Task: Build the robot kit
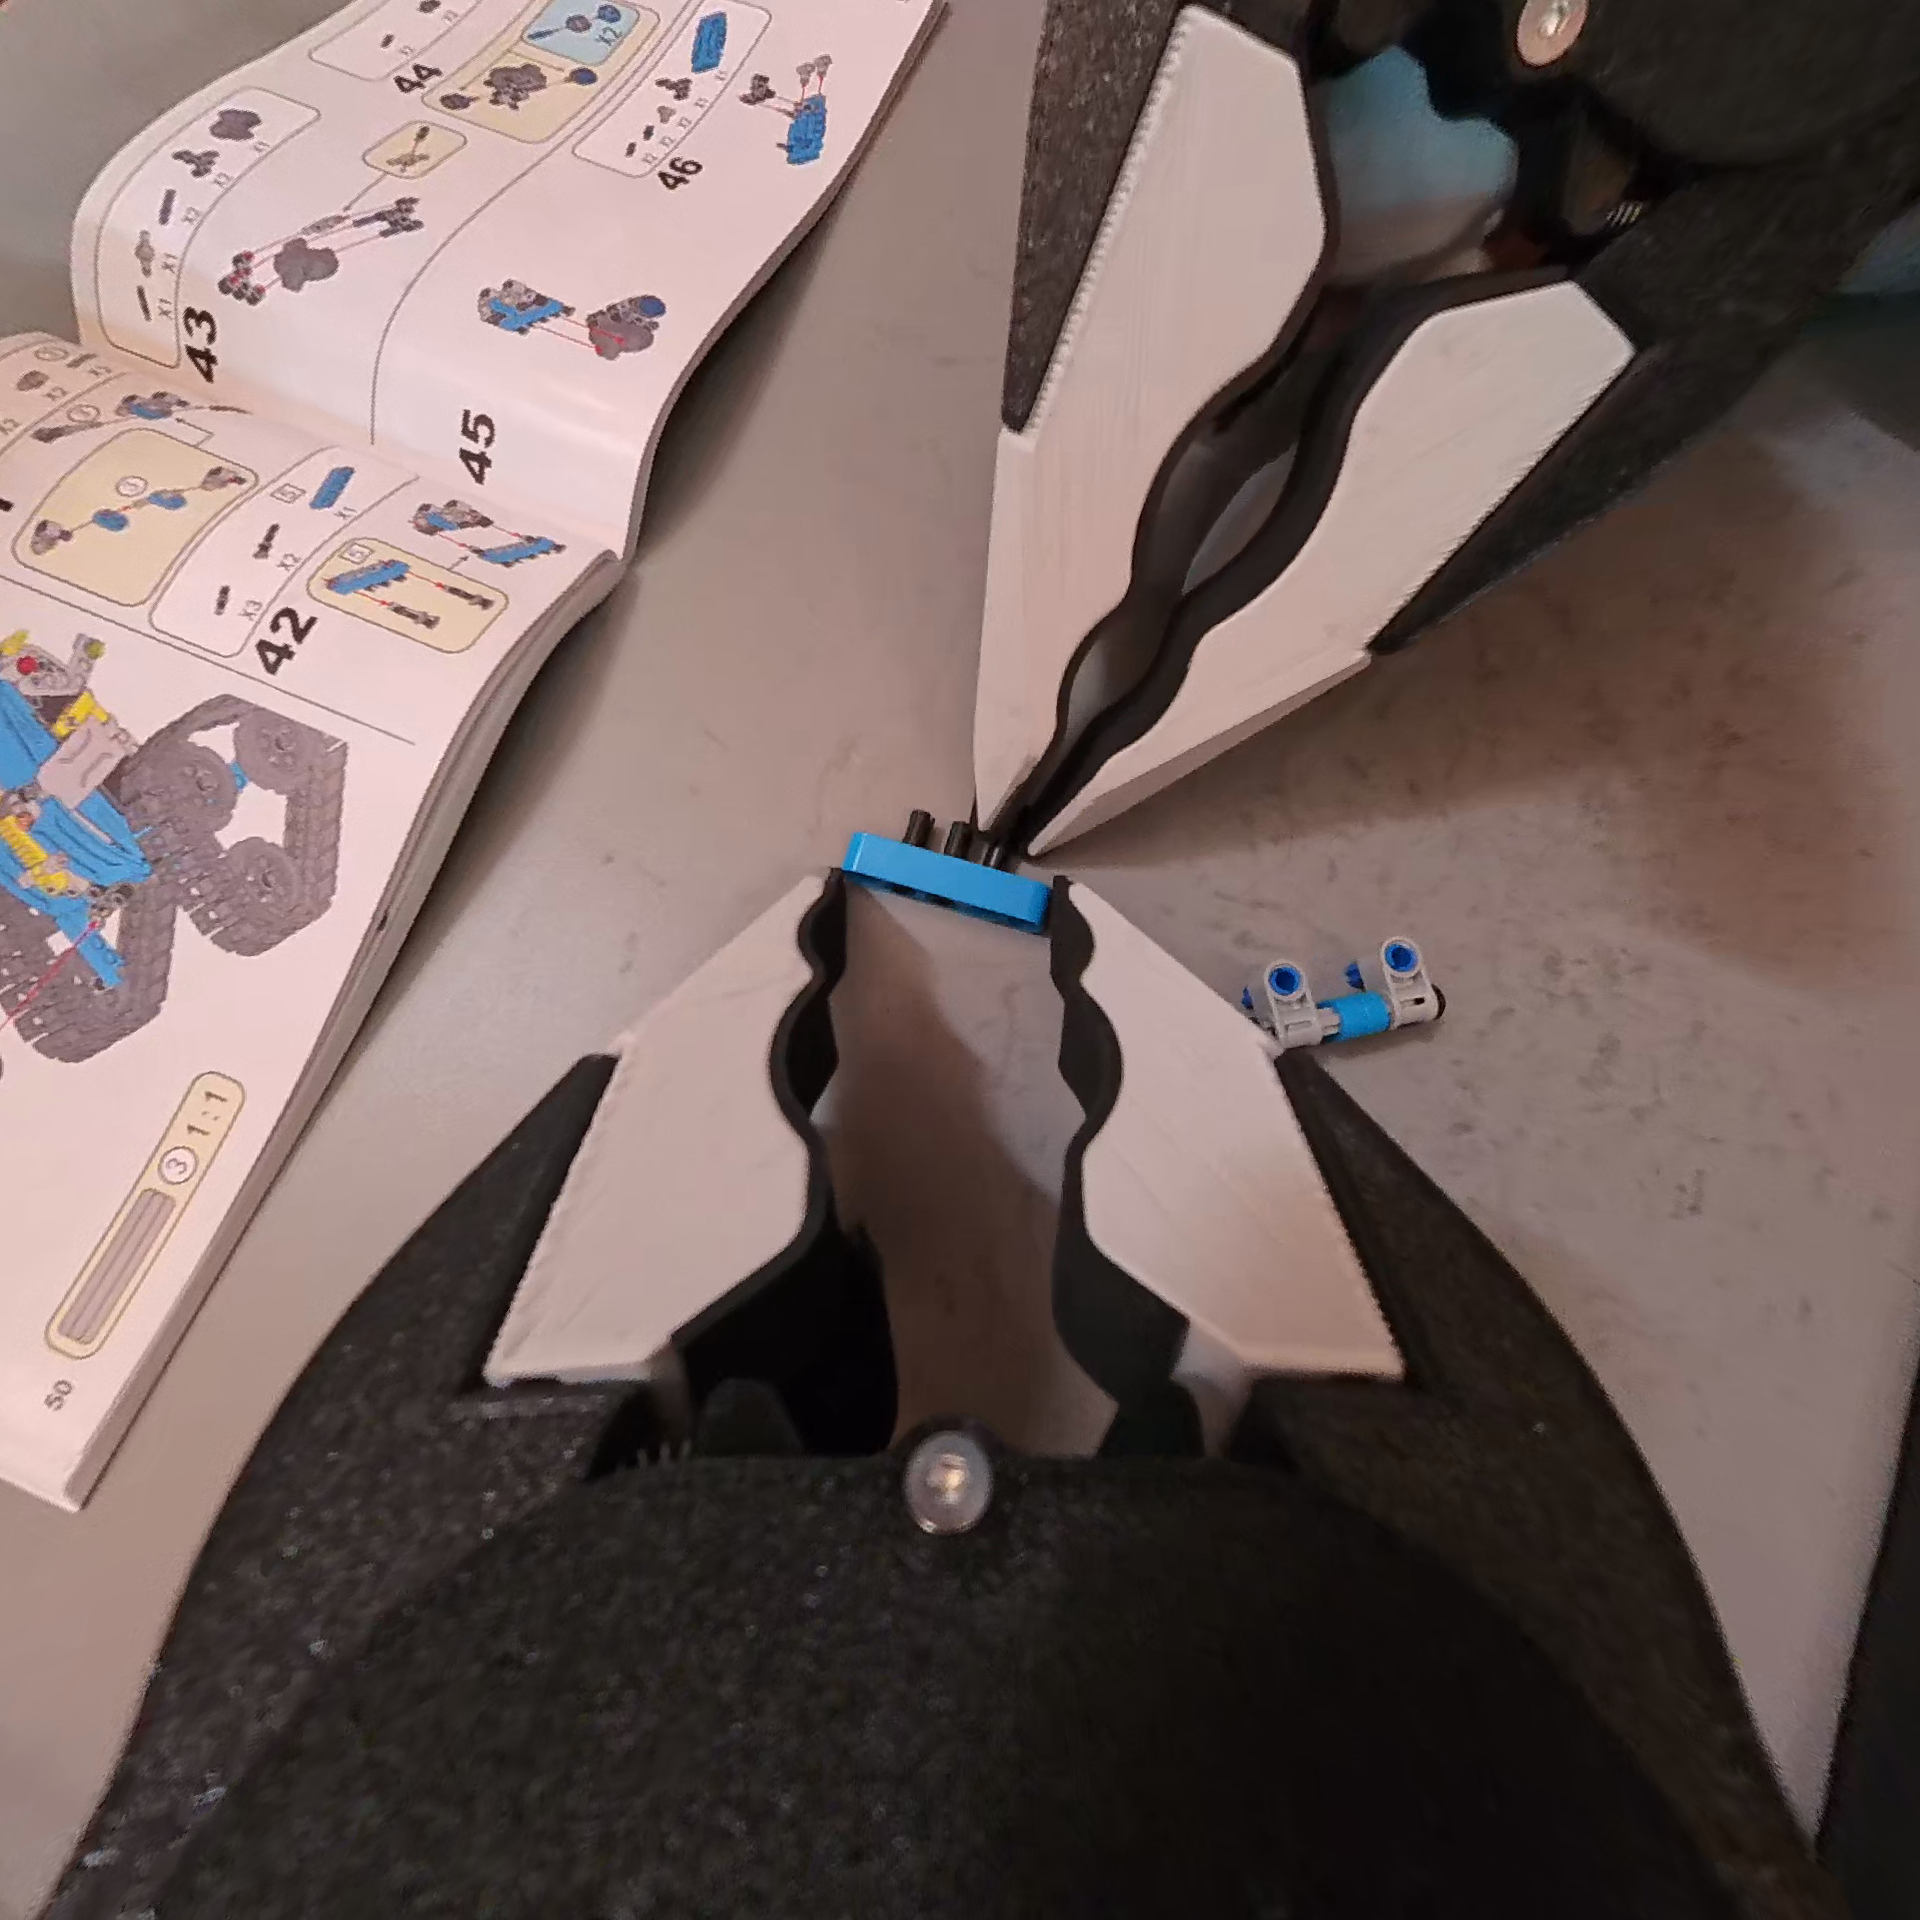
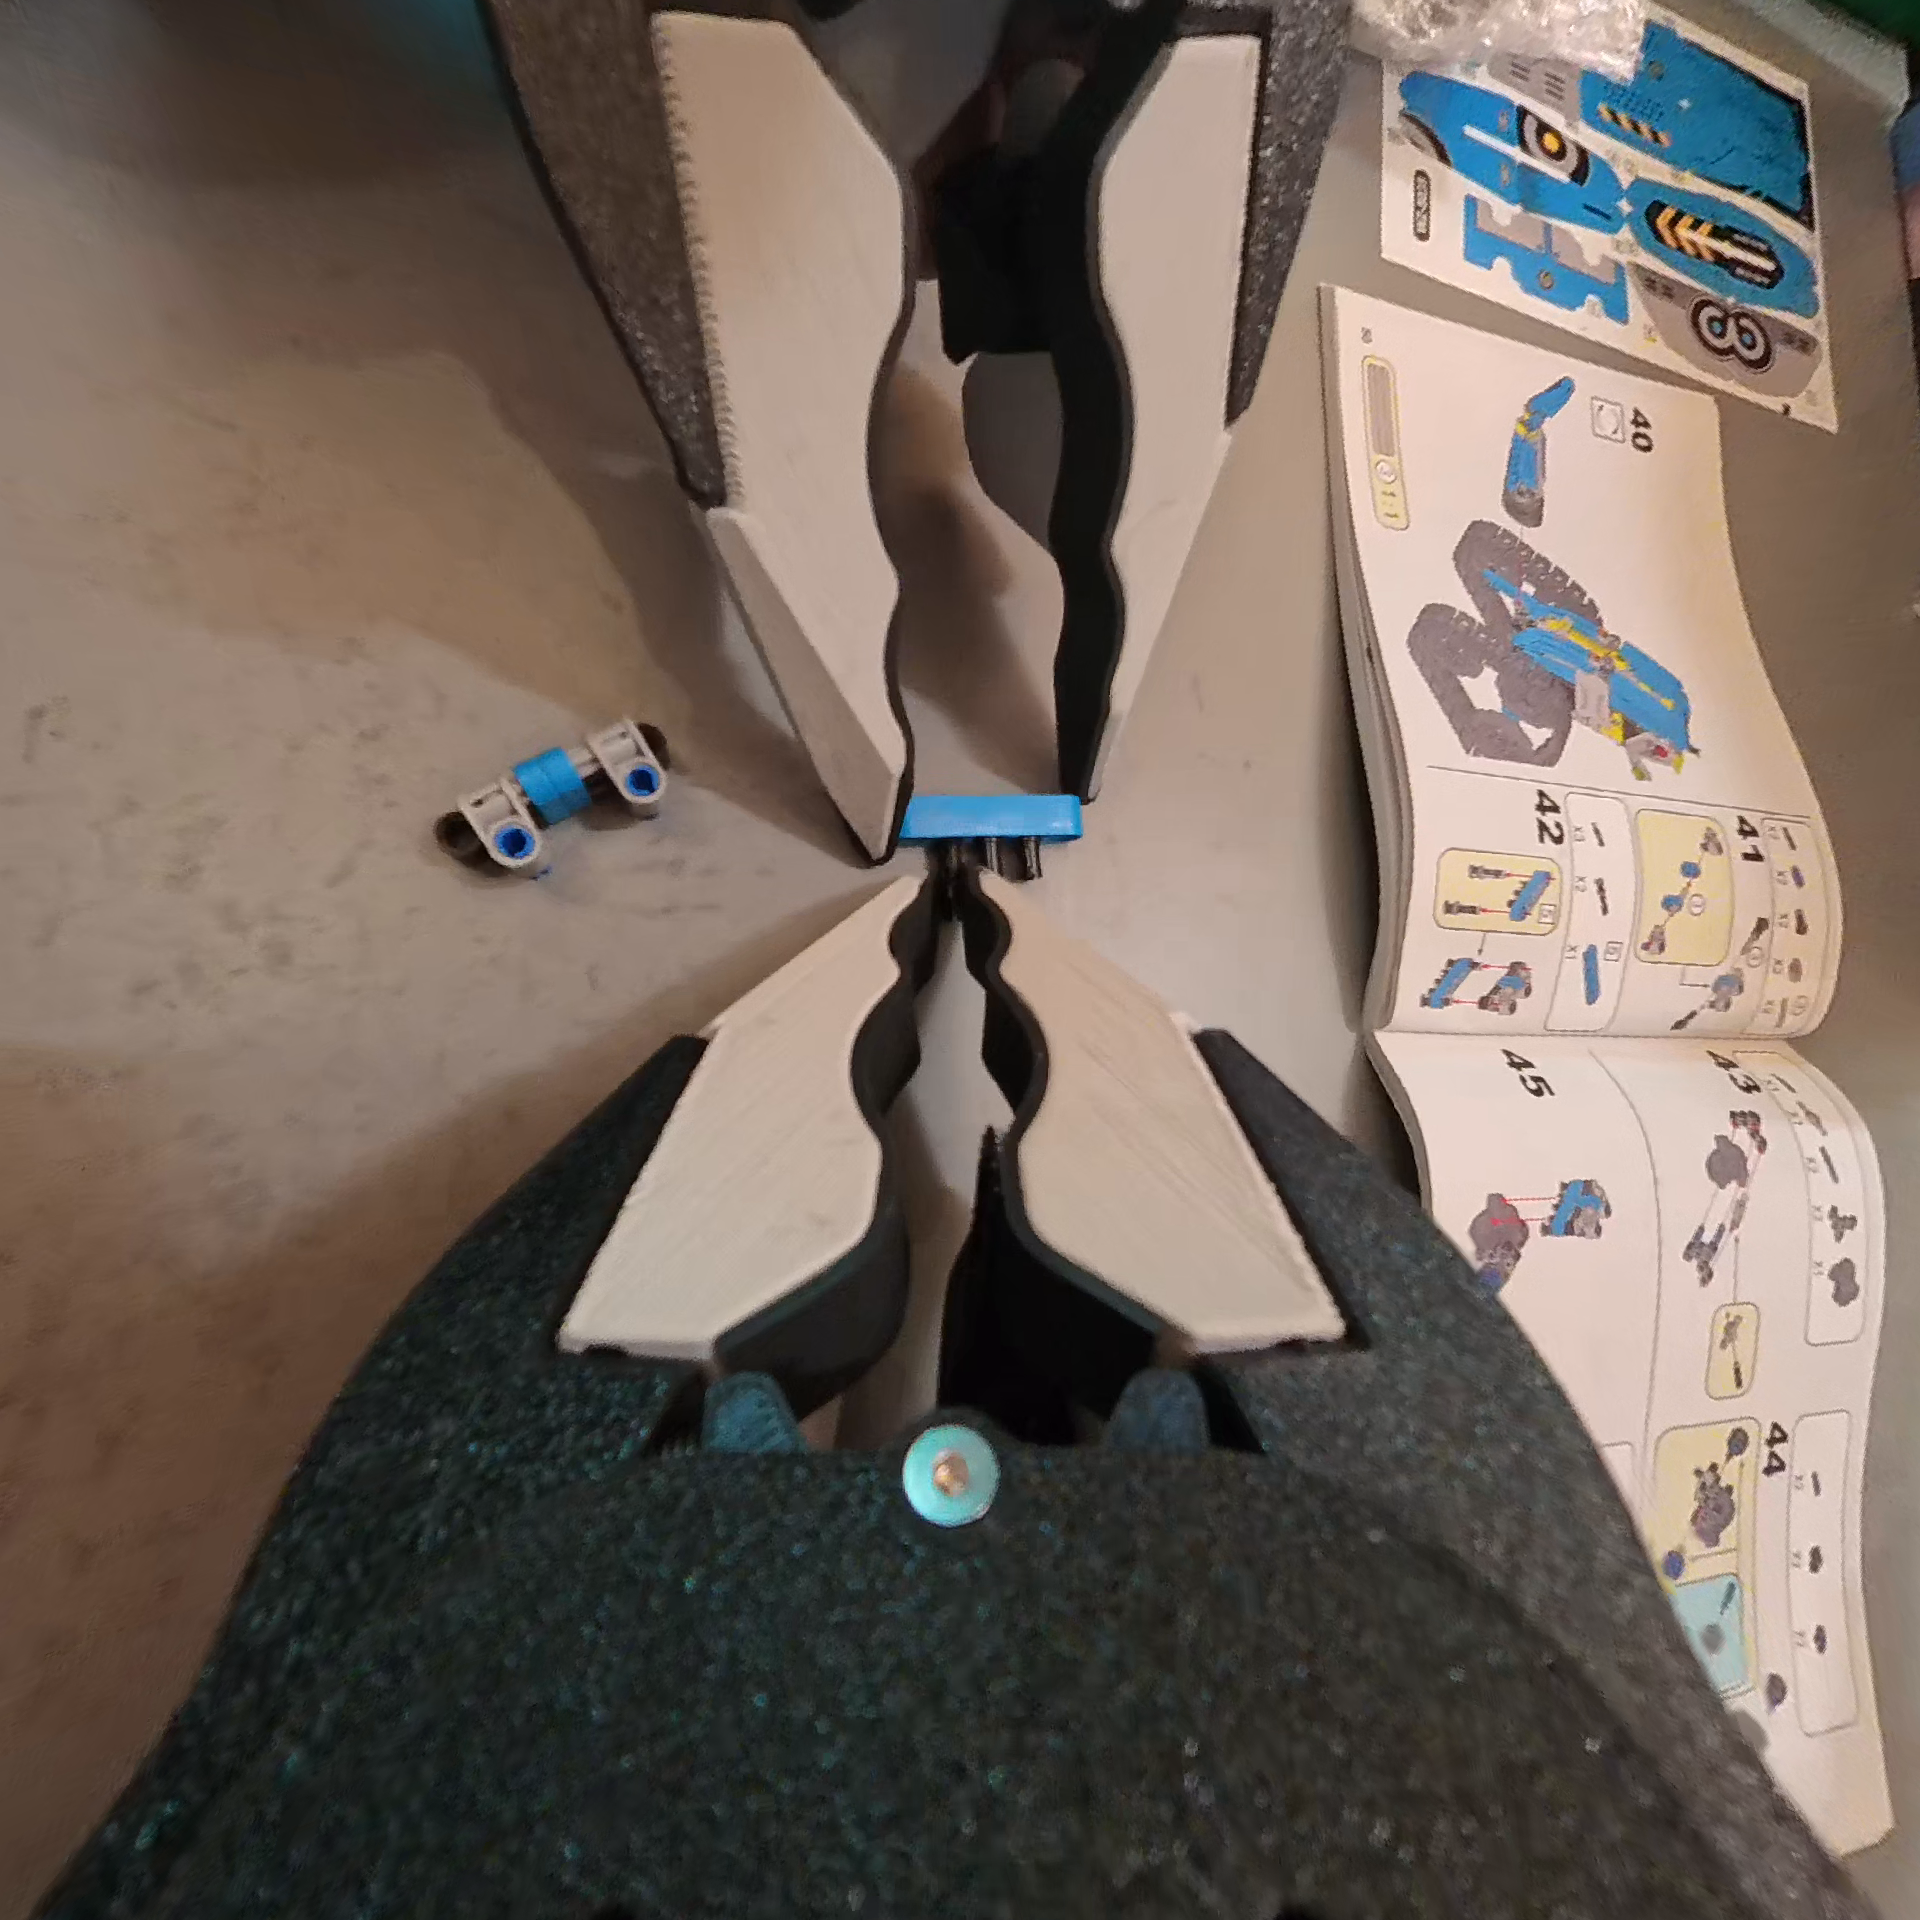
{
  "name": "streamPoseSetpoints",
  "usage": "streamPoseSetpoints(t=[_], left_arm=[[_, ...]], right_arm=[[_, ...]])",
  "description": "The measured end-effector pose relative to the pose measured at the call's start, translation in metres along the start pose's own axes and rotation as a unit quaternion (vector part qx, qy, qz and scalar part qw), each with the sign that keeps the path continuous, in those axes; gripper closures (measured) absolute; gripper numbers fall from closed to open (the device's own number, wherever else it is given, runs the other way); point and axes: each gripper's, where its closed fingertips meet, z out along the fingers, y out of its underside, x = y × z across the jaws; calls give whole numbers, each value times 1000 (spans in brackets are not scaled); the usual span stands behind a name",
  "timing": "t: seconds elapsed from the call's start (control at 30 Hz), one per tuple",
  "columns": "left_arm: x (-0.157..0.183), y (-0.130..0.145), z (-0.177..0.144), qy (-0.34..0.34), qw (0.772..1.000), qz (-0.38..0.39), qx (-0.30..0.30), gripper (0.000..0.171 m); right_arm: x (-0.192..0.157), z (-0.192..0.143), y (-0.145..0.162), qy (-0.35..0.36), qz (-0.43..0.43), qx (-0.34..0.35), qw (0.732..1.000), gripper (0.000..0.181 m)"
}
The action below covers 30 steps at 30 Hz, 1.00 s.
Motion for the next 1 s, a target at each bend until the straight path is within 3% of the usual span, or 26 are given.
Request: streamPoseSetpoints(t=[0.23, 0.43, 0.6, 0.77, 1.0], left_arm=[[1, 0, 0, -9, 1000, -3, 2, 133], [1, 0, 0, -10, 1000, -8, 3, 134], [2, 1, 0, -11, 1000, -7, 2, 137], [2, 2, -2, -28, 999, -17, 2, 136], [8, 10, -10, -42, 999, -30, 0, 136]], right_arm=[[-1, -1, -2, 0, 3, 9, 1000, 178], [-4, 1, -2, -72, 120, 27, 990, 178], [-3, 5, -6, -13, 42, 9, 999, 179], [-2, 4, -5, -17, 84, 15, 996, 178], [-2, 4, -4, -10, 74, 8, 997, 178]])
